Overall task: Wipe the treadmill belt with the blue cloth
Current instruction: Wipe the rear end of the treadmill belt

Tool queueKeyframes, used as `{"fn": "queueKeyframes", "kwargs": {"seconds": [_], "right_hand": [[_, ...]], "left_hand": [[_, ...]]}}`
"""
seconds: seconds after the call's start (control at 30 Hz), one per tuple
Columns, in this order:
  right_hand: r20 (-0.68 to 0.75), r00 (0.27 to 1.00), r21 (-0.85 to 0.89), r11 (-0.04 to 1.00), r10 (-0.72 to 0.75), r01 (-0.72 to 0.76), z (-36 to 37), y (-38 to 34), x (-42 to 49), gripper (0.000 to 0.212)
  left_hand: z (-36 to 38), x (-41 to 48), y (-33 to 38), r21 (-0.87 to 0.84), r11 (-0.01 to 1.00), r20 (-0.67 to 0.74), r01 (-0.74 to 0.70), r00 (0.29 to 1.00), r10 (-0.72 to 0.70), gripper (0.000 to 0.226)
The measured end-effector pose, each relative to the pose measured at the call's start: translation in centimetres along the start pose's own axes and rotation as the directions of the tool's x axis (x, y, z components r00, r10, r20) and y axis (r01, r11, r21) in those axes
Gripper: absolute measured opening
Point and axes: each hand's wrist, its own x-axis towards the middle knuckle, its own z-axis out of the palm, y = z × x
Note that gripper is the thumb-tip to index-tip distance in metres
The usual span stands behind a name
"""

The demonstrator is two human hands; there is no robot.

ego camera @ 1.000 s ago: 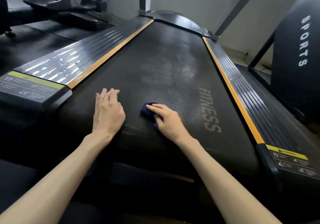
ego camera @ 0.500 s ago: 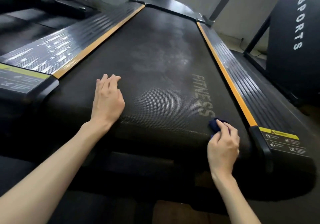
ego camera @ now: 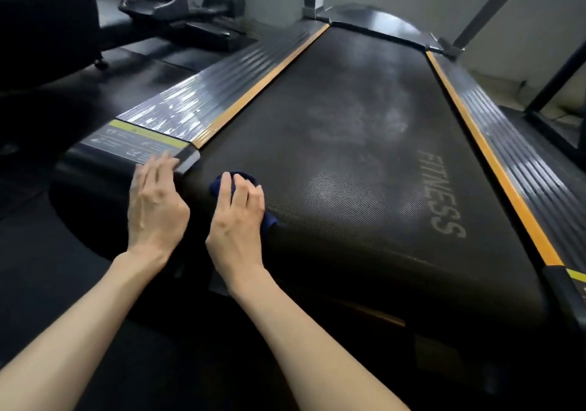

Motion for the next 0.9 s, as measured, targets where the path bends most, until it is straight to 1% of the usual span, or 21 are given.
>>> {"fn": "queueKeyframes", "kwargs": {"seconds": [0.13, 0.2, 0.27, 0.33, 0.43, 0.5, 0.57, 0.67, 0.77, 0.9], "right_hand": [[0.074, 0.993, -0.101, 0.99, -0.094, 0.101, 1.7, -2.1, 1.3, 0.054], [0.092, 0.985, -0.129, 0.979, -0.144, 0.155, 1.8, -2.3, 1.4, 0.051], [0.115, 0.975, -0.11, 0.973, -0.191, 0.204, 1.3, -1.8, 1.6, 0.048], [0.088, 0.972, -0.094, 0.969, -0.219, 0.227, 0.7, -0.2, 1.4, 0.045], [-0.009, 0.972, -0.066, 0.97, -0.234, 0.233, -1.0, 3.6, -0.5, 0.044], [-0.015, 0.975, -0.085, 0.972, -0.22, 0.218, -3.0, 7.0, -2.7, 0.048], [-0.041, 0.985, -0.137, 0.978, -0.167, 0.16, -5.3, 10.5, -4.6, 0.053], [-0.116, 0.993, -0.192, 0.981, -0.022, -0.001, -8.7, 15.8, -7.4, 0.056], [-0.176, 0.977, -0.214, 0.964, 0.122, -0.159, -12.4, 20.9, -9.9, 0.053], [-0.201, 0.94, -0.223, 0.921, 0.277, -0.32, -16.4, 25.8, -12.0, 0.052]], "left_hand": [[-0.5, -0.3, -0.6, -0.08, 0.996, 0.02, -0.035, 0.999, 0.036, 0.051], [-0.5, -0.2, -0.2, -0.096, 0.995, 0.022, -0.01, 1.0, 0.012, 0.048], [-0.5, -0.3, 0.5, -0.102, 0.994, 0.007, 0.036, 0.999, -0.036, 0.046], [-0.2, -0.4, 1.5, -0.115, 0.993, 0.002, 0.035, 0.999, -0.035, 0.045], [0.6, -0.8, 3.3, -0.111, 0.993, 0.036, -0.035, 0.999, 0.04, 0.049], [1.3, -1.4, 4.5, -0.105, 0.99, 0.061, -0.093, 0.993, 0.1, 0.05], [1.7, -1.9, 5.4, -0.093, 0.99, 0.082, -0.107, 0.99, 0.114, 0.048], [2.1, -2.5, 5.8, -0.059, 0.996, 0.097, -0.067, 0.993, 0.073, 0.044], [1.9, -2.2, 5.5, -0.005, 0.999, 0.087, -0.05, 0.995, 0.05, 0.042], [1.4, -1.5, 4.7, 0.052, 0.999, 0.093, -0.007, 0.996, 0.002, 0.042]]}}
